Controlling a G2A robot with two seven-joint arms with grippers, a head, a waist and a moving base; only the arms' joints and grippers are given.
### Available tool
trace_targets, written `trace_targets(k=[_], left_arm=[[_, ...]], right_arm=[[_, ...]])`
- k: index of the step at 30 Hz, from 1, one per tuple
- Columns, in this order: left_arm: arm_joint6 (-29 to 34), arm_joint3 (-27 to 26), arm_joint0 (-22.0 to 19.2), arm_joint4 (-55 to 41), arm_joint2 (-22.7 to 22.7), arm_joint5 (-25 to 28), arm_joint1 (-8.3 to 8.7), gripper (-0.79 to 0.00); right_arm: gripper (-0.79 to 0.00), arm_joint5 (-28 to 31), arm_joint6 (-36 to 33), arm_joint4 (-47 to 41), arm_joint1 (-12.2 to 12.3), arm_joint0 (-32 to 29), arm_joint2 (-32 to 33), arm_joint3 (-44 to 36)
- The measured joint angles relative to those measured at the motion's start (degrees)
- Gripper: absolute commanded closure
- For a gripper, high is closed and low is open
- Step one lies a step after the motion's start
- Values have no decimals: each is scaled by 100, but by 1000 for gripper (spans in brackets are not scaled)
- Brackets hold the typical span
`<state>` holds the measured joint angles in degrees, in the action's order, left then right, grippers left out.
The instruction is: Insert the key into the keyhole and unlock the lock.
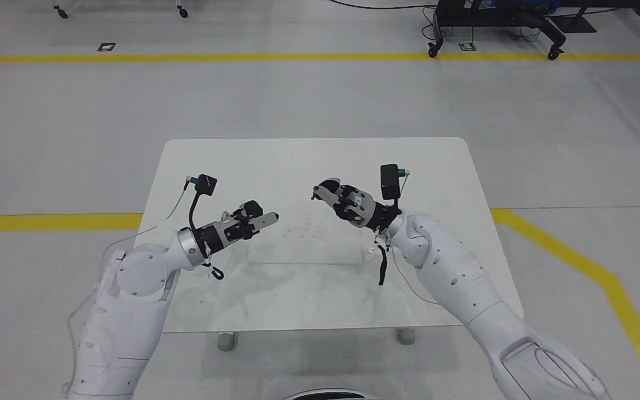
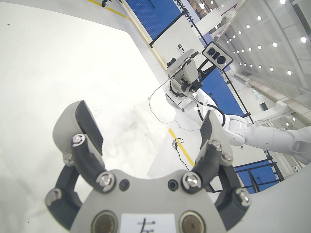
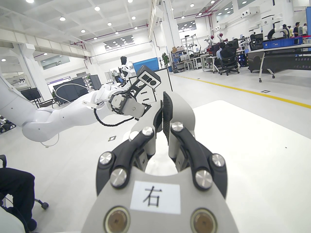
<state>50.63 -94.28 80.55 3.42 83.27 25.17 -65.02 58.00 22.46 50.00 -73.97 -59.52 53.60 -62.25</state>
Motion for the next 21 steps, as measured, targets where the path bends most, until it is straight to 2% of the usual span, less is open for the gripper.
trace_targets(k=[3,10,18,21], left_arm=[[-26,-17,11,-63,-61,-42,-8,-785],[76,110,-384,-450,-901,-501,-106,-785],[30,113,-376,-480,-906,-512,-109,-785],[-331,80,-288,-677,-870,-331,-120,-785]], right_arm=[[0,-10,4,-39,-3,-28,0,4],[0,0,-32,-1124,-59,14,-471,242],[0,0,-30,-1093,-58,14,-458,239],[0,-92,-117,-1156,-65,-47,-469,174]])
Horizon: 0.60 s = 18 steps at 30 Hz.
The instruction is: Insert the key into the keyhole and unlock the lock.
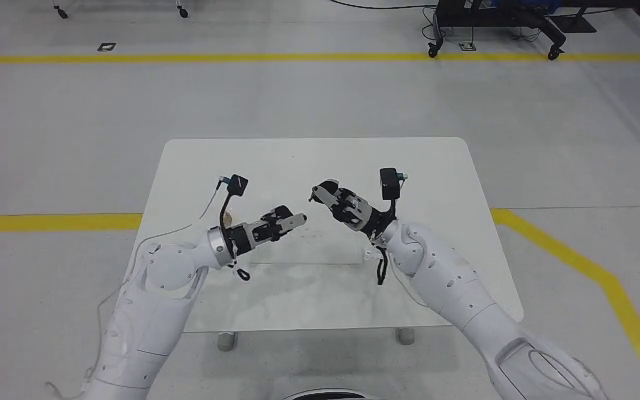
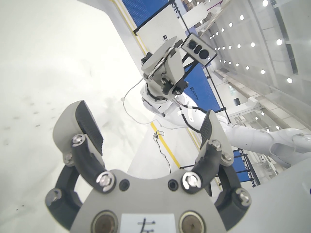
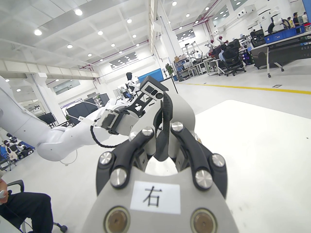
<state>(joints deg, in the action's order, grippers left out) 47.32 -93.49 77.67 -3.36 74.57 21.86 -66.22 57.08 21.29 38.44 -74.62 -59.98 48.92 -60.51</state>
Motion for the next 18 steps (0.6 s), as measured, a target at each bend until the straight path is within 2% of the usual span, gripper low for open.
trace_targets(k=[2,4,6,7,11,18], left_arm=[[-220,24,27,-58,12,191,-5,-785],[-418,85,16,-3,18,348,-9,-705],[-529,161,-8,-28,-7,437,-17,-671],[-541,224,-45,-69,-23,467,-19,-634],[-533,374,-166,-79,-85,537,-23,-403],[-534,466,-314,44,-220,646,-27,-326]], right_arm=[[0,-39,-159,-213,-16,-60,-16,-91],[0,-38,-323,-509,-34,-70,-22,-99],[0,-13,-455,-791,-51,-69,-25,-71],[0,15,-544,-975,-60,-59,-22,-41],[0,68,-857,-1447,-82,-18,-15,47],[0,-124,-1439,-1993,-142,80,-69,150]])
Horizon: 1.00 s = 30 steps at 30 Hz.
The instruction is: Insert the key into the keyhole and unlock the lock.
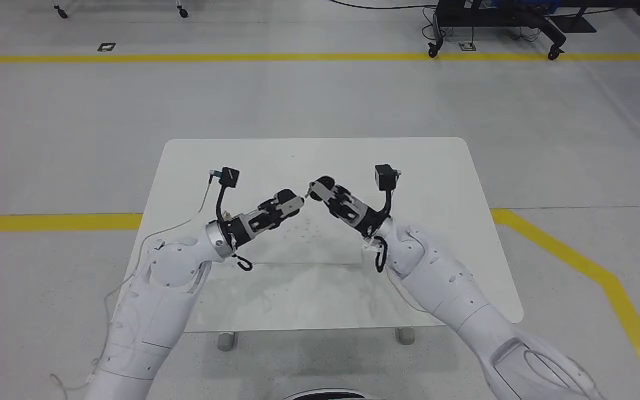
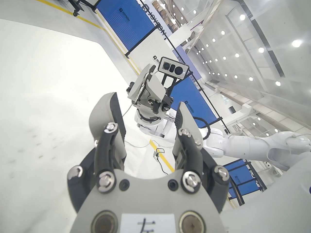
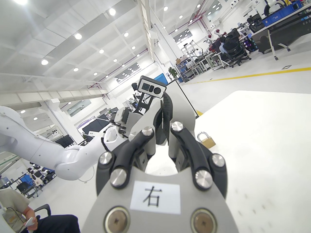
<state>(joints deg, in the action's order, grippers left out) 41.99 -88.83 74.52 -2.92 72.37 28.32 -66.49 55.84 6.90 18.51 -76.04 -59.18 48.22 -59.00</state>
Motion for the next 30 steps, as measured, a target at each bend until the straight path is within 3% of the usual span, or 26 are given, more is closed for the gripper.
trace_targets(k=[11,21,30], left_arm=[[-165,57,-70,176,-119,-59,1,-219],[-272,37,-98,280,-171,-141,10,-225],[-288,95,-144,327,-215,-183,18,-52]], right_arm=[[0,94,-455,-316,-46,21,71,61],[0,196,-815,-536,-94,41,72,113],[0,208,-991,-664,-129,46,124,161]])
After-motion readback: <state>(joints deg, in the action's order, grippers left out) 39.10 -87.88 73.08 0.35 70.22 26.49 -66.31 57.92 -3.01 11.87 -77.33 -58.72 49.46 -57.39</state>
